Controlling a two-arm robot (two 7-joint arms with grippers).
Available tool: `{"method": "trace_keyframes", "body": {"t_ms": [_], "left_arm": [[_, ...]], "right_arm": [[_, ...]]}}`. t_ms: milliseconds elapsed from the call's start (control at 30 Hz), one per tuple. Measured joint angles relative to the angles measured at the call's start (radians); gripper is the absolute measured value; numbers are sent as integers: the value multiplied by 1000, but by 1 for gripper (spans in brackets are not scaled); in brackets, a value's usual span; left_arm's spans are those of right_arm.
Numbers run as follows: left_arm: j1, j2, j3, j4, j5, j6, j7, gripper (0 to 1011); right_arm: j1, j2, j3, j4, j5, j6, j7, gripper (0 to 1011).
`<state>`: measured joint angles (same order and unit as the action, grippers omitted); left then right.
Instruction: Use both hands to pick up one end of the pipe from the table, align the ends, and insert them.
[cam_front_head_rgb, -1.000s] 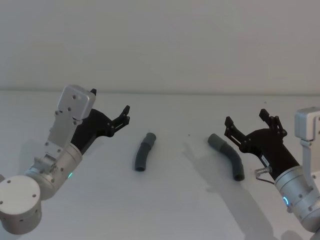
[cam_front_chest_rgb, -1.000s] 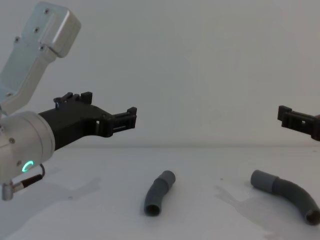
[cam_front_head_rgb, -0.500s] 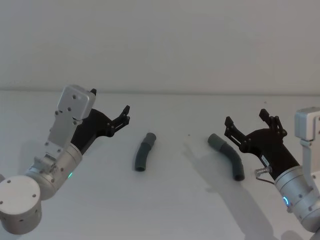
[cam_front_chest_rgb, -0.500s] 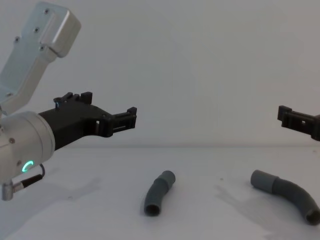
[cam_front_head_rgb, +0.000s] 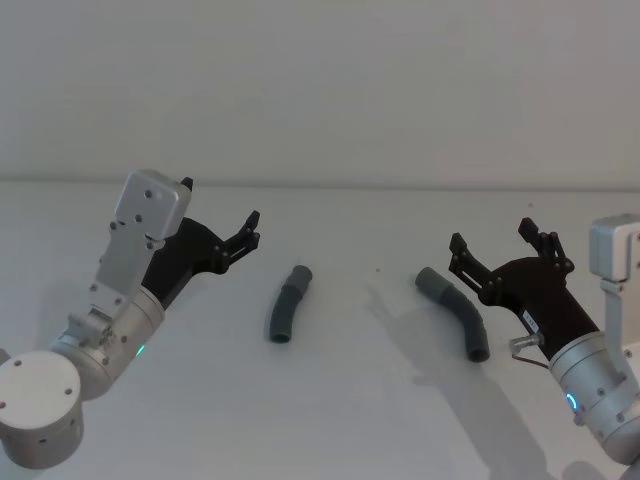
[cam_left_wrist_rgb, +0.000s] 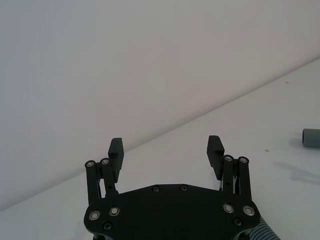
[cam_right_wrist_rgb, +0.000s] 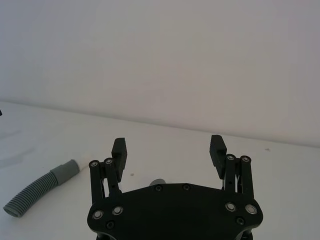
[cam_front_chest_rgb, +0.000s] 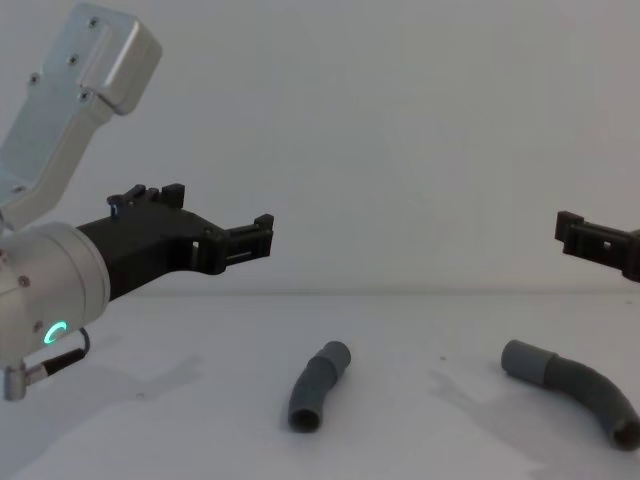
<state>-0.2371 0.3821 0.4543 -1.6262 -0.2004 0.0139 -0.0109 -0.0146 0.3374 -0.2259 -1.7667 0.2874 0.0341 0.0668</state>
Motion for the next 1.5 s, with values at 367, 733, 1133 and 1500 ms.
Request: {"method": "trace_keyframes", "body": {"t_ms": [367,733,1133,1500], "left_arm": [[0,0,0,0,0,0,0,1001],[0,0,0,0,0,0,0,1001],[0,0,0,0,0,0,0,1001],[0,0,0,0,0,0,0,1001]], "right_arm": [[0,0,0,0,0,0,0,1003],[0,0,0,0,0,0,0,1003],[0,0,0,0,0,0,0,1003],[0,0,0,0,0,0,0,1003]]}}
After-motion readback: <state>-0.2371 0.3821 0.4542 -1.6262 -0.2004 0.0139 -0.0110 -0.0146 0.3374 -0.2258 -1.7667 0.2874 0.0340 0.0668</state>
